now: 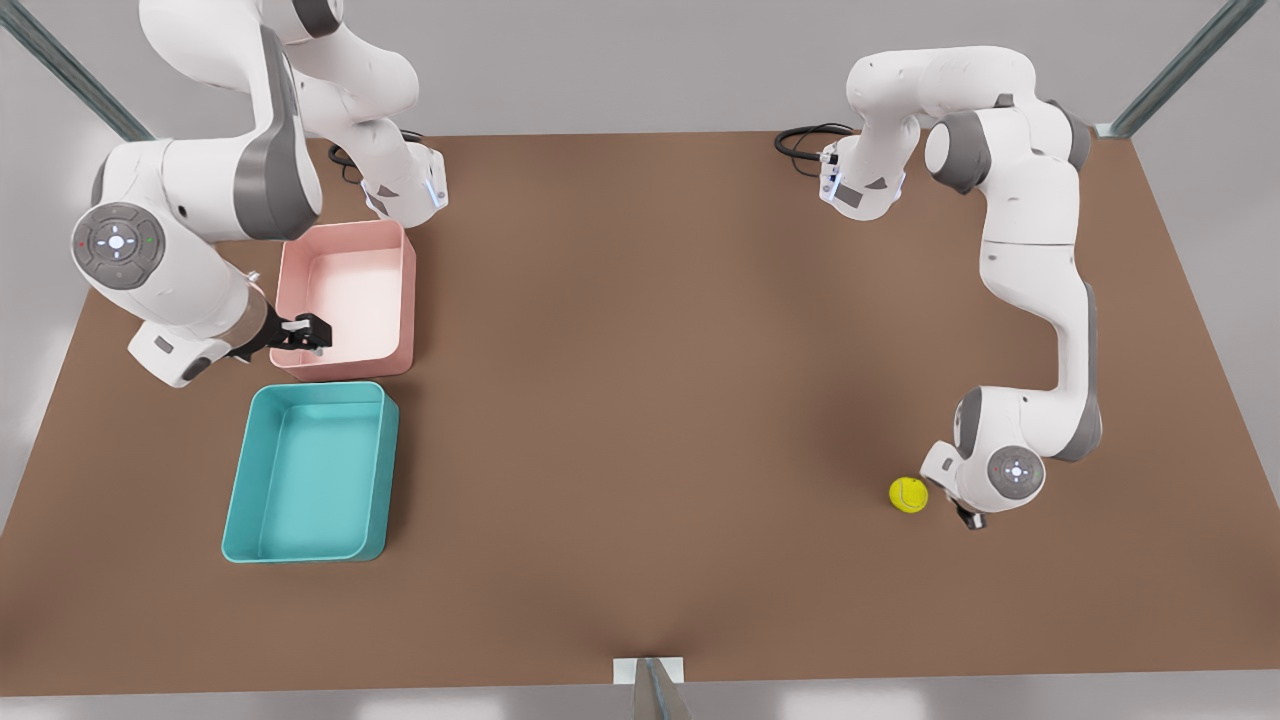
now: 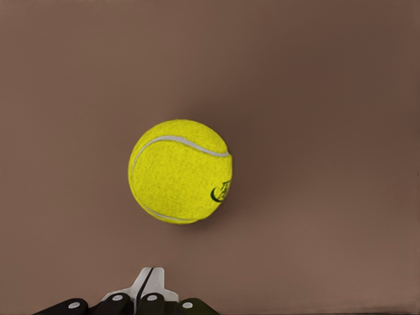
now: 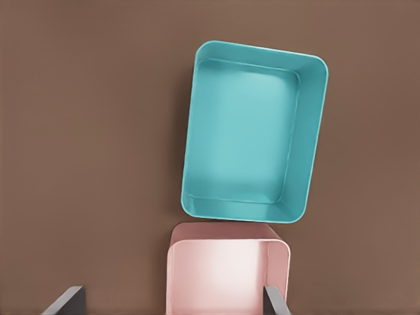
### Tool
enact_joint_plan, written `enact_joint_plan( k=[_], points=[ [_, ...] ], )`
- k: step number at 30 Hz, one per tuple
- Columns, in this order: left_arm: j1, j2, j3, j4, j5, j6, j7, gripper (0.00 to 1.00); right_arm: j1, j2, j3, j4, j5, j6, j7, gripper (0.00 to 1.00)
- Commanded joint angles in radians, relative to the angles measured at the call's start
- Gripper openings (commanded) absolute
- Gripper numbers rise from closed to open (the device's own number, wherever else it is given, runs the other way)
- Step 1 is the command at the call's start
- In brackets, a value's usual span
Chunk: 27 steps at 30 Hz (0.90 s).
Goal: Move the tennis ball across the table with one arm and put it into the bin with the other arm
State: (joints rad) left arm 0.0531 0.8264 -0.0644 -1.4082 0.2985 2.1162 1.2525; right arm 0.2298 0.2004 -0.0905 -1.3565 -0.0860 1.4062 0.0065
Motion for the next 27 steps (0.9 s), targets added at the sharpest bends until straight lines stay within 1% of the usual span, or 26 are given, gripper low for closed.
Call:
enact_joint_plan(
  k=[1, 9, 20, 22, 23, 24, 26, 27],
  points=[
    [0.001, 0.002, 0.0, 0.0, -0.045, -0.056, 0.462, 0.21, 0.002, -0.001, -0.002, 0.0, 0.0, -0.001, -0.005, 1.0],
    [-0.001, 0.045, 0.0, 0.011, -0.042, 0.008, 0.487, 0.21, 0.002, -0.001, -0.002, 0.0, 0.0, -0.001, -0.008, 1.0],
    [0.007, 0.045, 0.006, 0.026, -0.068, 0.034, 0.415, 0.21, 0.003, 0.001, -0.002, 0.0, 0.0, -0.001, -0.005, 1.0],
    [-0.05, 0.04, 0.006, 0.023, -0.067, 0.036, 0.254, 0.21, 0.003, 0.001, -0.002, -0.001, 0.0, -0.001, -0.005, 1.0],
    [-0.099, 0.036, 0.006, 0.022, -0.065, 0.036, 0.115, 0.21, 0.003, 0.001, 0.0, -0.001, 0.0, -0.001, -0.005, 1.0],
    [-0.154, 0.039, 0.005, 0.015, -0.068, 0.094, -0.053, 0.21, 0.003, 0.001, 0.0, -0.001, 0.0, -0.001, -0.005, 1.0],
    [-0.294, 0.039, 0.003, 0.015, -0.093, 0.11, -0.554, 0.21, 0.003, 0.001, 0.0, -0.001, 0.0, -0.001, -0.005, 1.0],
    [-0.305, 0.014, 0.001, 0.015, -0.153, 0.1, -0.596, 0.21, 0.003, 0.001, 0.0, -0.001, 0.0, -0.001, -0.005, 1.0]
  ],
)
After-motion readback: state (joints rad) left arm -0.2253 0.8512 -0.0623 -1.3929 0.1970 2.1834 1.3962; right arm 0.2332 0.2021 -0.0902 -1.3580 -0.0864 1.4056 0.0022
